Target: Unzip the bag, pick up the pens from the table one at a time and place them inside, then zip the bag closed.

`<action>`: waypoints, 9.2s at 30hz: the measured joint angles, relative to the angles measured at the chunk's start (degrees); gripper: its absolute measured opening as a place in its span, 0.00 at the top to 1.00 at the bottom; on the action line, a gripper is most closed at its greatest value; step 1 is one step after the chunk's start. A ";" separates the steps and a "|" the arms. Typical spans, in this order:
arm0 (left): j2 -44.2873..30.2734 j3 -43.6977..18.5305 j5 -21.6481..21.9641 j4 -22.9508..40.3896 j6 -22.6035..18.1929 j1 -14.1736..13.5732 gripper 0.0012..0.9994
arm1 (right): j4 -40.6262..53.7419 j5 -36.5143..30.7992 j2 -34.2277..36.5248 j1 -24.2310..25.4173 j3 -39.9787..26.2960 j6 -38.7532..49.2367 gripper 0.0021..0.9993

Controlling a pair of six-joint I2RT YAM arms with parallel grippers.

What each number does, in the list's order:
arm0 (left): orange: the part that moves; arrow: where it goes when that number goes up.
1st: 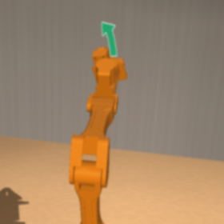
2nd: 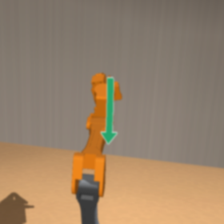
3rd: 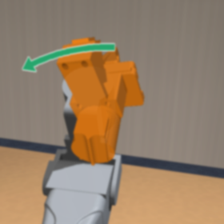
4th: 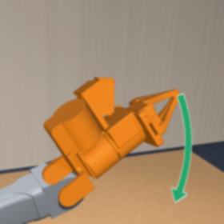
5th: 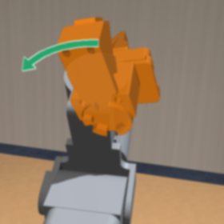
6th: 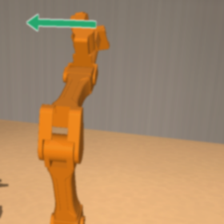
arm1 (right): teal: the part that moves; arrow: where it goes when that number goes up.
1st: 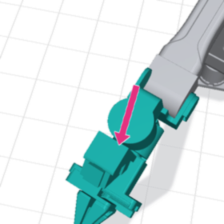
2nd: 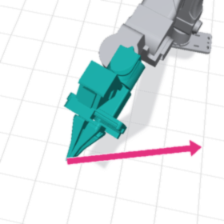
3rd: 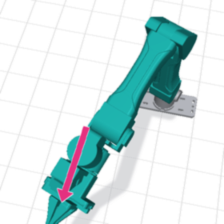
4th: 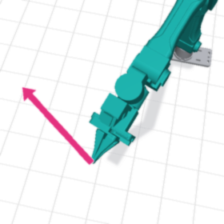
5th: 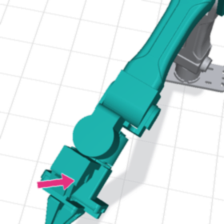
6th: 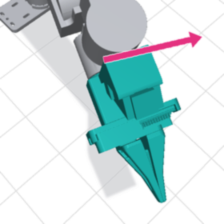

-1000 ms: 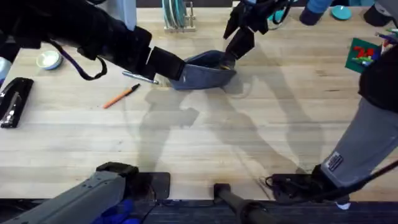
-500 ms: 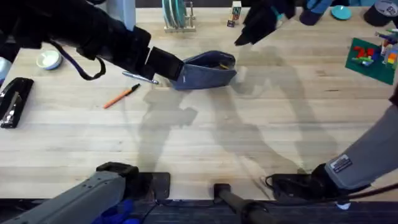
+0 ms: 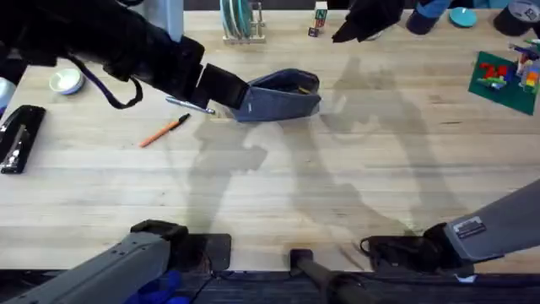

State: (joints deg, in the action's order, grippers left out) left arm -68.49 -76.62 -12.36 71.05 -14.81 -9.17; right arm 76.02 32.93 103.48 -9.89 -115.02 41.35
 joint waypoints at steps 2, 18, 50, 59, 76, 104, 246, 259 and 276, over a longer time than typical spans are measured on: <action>0.00 0.00 0.00 0.00 0.00 0.00 0.01 | 0.05 -0.57 0.00 0.00 0.00 -1.14 0.00; -0.02 0.00 0.00 0.00 0.00 0.00 0.00 | 0.06 -2.06 -5.54 0.98 10.19 -3.66 0.00; -0.01 0.00 5.08 -0.45 4.85 0.00 0.01 | -8.41 -7.72 -38.16 3.85 39.76 -10.07 0.00; -0.02 0.00 13.87 -2.55 20.48 4.18 0.01 | -8.36 -7.72 -38.16 3.85 39.78 -10.07 0.00; -5.31 0.00 16.75 -7.03 48.77 10.45 0.00 | -8.35 -7.72 -38.16 3.85 39.78 -10.08 0.00; -26.97 0.02 18.45 -12.81 71.37 12.92 0.00 | -8.34 -7.72 -38.16 3.85 39.78 -10.09 0.00; -0.22 -7.26 -4.83 -15.40 -1.41 -1.72 0.96 | -8.34 -7.72 -38.16 3.85 39.78 -10.09 0.00; -12.21 -15.77 -4.54 -9.87 -12.33 -12.24 0.96 | -8.34 -7.72 -38.16 3.85 39.78 -10.09 0.00; -30.99 -29.64 -0.92 -1.01 -20.76 -19.52 0.96 | -8.34 -7.72 -38.16 3.85 39.78 -10.09 0.00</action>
State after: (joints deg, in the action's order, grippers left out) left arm -99.48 -106.26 -13.28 70.04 -35.57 -28.69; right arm 67.68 25.21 65.32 -6.04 -75.24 31.27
